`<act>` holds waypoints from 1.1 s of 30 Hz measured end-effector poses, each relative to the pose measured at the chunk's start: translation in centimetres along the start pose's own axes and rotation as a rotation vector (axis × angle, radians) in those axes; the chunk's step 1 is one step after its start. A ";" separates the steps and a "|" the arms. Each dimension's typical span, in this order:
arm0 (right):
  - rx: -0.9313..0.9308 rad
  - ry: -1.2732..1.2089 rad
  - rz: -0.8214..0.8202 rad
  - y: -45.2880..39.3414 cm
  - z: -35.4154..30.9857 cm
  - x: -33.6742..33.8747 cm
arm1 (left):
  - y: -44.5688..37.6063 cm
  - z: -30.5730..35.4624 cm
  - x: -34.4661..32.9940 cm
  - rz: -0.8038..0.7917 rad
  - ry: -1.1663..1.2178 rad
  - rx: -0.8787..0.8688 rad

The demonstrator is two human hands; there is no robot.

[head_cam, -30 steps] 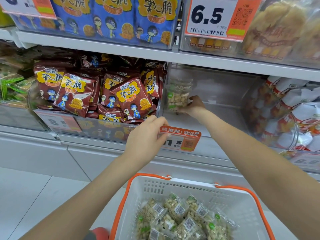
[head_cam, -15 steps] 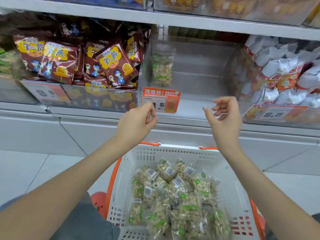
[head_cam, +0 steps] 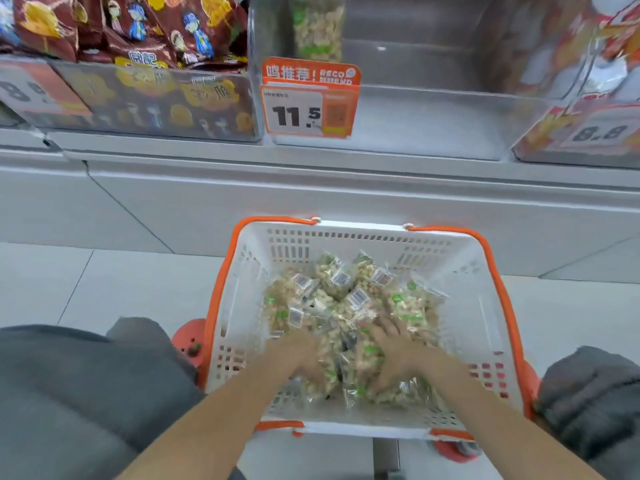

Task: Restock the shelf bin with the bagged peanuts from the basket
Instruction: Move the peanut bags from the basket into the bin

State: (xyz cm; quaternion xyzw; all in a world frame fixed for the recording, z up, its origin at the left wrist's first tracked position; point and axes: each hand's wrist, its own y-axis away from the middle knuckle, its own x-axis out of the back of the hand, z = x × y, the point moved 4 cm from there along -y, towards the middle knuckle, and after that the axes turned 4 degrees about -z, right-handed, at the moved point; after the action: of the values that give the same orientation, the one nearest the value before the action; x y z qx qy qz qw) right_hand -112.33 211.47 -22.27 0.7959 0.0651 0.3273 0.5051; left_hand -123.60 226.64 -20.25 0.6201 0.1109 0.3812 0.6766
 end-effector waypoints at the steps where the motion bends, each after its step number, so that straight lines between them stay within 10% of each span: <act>1: 0.010 -0.009 0.038 0.5 -0.3 0.0 | -0.4 0.6 -0.2 0.086 -0.024 -0.018; 13: 0.365 -0.183 0.713 12.4 -3.6 15.2 | 12.2 1.9 15.8 0.547 0.551 -0.355; 24: 0.638 -0.256 0.775 19.1 -6.2 17.9 | 17.7 5.2 16.1 0.309 1.375 -0.724; 33: 0.688 -0.443 0.591 17.2 -6.7 18.5 | 15.3 5.7 16.3 0.687 1.344 -0.631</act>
State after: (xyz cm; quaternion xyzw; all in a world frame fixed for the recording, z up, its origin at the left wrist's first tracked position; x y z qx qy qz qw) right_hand -105.81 216.34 2.53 0.9511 -0.1674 0.2392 0.1008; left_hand -114.67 232.08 0.33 0.0392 0.1843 0.8710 0.4537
